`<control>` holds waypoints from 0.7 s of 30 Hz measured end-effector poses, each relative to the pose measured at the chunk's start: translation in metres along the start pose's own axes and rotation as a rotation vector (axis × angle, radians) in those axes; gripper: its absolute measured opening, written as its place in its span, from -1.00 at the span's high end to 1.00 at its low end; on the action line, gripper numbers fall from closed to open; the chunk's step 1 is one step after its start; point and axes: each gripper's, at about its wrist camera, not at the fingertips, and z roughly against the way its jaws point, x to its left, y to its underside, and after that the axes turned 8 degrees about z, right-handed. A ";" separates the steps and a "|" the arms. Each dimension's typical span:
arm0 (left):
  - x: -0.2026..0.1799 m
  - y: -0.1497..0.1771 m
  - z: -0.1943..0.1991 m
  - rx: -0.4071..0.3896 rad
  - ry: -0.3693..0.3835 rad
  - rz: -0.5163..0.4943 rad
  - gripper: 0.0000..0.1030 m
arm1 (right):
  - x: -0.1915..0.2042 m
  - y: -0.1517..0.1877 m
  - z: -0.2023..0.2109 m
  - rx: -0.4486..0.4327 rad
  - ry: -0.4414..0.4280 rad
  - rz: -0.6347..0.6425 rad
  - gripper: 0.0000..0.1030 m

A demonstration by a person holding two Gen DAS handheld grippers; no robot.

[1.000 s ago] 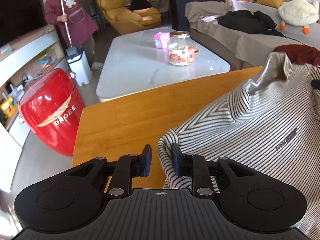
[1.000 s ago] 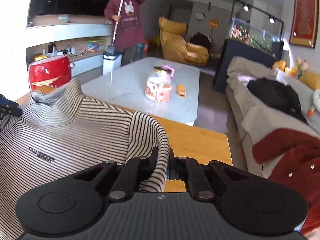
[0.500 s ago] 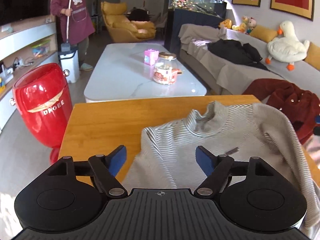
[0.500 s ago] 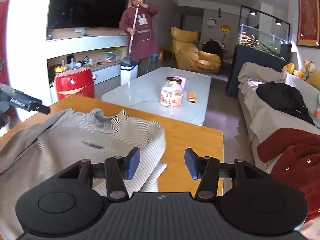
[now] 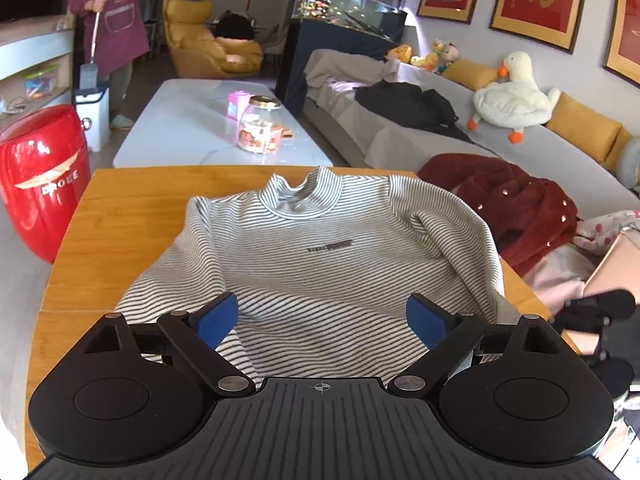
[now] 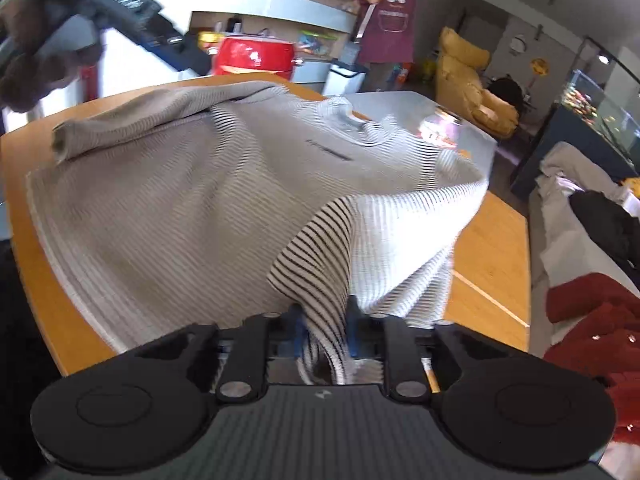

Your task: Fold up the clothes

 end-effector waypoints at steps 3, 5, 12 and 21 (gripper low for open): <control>0.006 0.001 0.005 -0.001 -0.004 0.012 -0.87 | -0.084 -0.026 0.017 -0.079 0.160 -0.197 0.77; 0.014 0.001 0.006 0.004 -0.004 0.028 -0.89 | -0.139 -0.042 0.034 -0.150 0.248 -0.325 0.80; 0.036 0.014 0.014 -0.007 -0.008 0.073 -0.92 | -0.196 -0.123 0.047 -0.326 0.204 -0.404 0.93; 0.068 0.022 0.035 -0.033 -0.029 0.141 -0.98 | -0.112 -0.206 -0.049 -0.303 -0.065 -0.288 0.93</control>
